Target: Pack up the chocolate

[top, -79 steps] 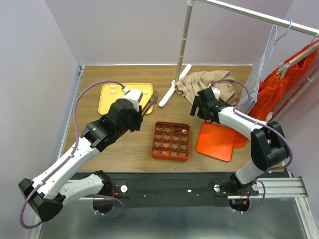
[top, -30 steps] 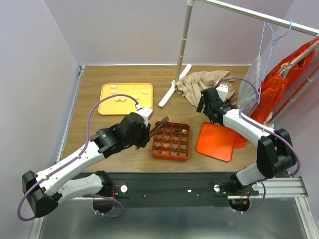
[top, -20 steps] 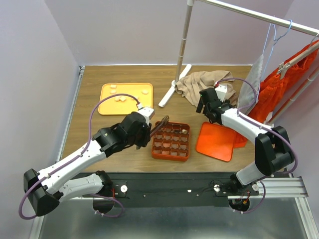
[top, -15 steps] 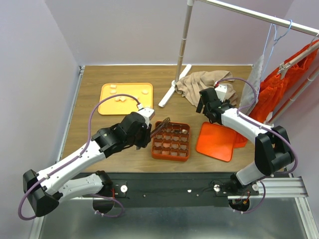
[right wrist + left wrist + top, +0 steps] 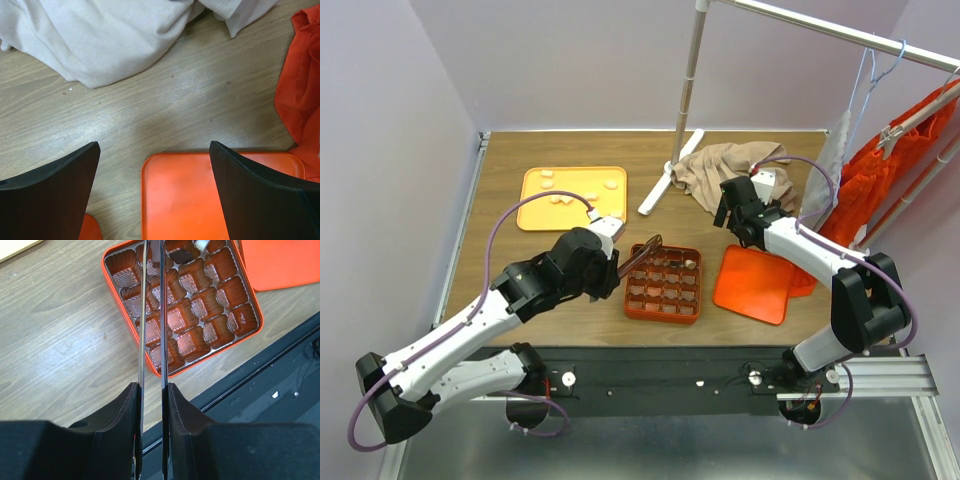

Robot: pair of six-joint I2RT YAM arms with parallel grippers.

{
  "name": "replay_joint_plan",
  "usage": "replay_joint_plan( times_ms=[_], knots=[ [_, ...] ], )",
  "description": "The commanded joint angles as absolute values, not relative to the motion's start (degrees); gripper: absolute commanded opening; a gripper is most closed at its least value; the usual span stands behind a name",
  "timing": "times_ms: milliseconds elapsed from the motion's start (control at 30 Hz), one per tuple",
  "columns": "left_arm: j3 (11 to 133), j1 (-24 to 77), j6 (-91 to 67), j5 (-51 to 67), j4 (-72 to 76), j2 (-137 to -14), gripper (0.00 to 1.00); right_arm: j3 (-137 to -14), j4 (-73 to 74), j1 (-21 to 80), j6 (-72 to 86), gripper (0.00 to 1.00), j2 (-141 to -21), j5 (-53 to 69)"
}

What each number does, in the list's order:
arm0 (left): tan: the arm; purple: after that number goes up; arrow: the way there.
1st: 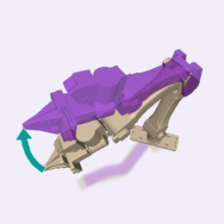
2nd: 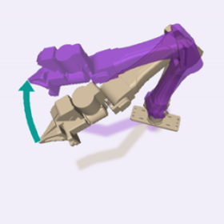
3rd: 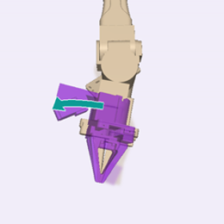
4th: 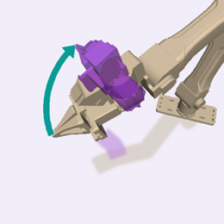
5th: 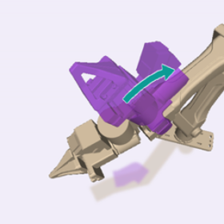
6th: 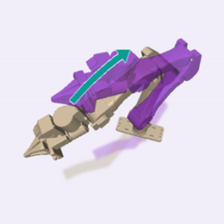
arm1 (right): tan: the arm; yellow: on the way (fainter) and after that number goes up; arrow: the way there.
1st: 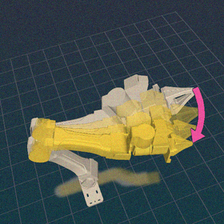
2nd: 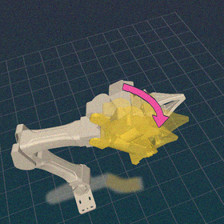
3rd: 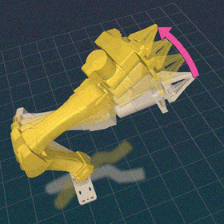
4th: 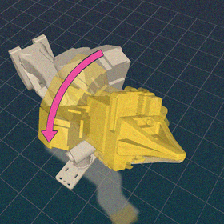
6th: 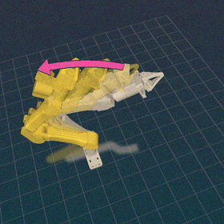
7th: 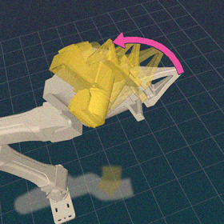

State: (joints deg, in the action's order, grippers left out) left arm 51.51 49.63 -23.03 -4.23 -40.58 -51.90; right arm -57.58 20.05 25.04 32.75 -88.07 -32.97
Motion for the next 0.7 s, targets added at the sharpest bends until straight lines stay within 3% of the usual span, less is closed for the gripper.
replay_joint_plan(
  times_ms=[0,133,367,667],
  knots=[
    [51.6,49.9,-23.2,-3.6,-38.8,-53.3,0.00,-58.2,21.3,24.9,32.3,0.99,-87.5,-33.3],
    [51.1,49.9,-23.1,-2.9,-38.3,-54.3,0.00,-58.3,21.3,24.9,32.2,0.99,-87.4,-33.2],
    [51.2,50.0,-23.4,-3.4,-38.4,-53.8,0.20,-58.0,21.4,24.8,32.0,0.99,-87.4,-33.3],
    [50.7,50.0,-23.6,-2.9,-38.2,-53.4,0.33,-58.3,21.6,24.8,31.9,0.99,-87.4,-33.1]
  ],
)
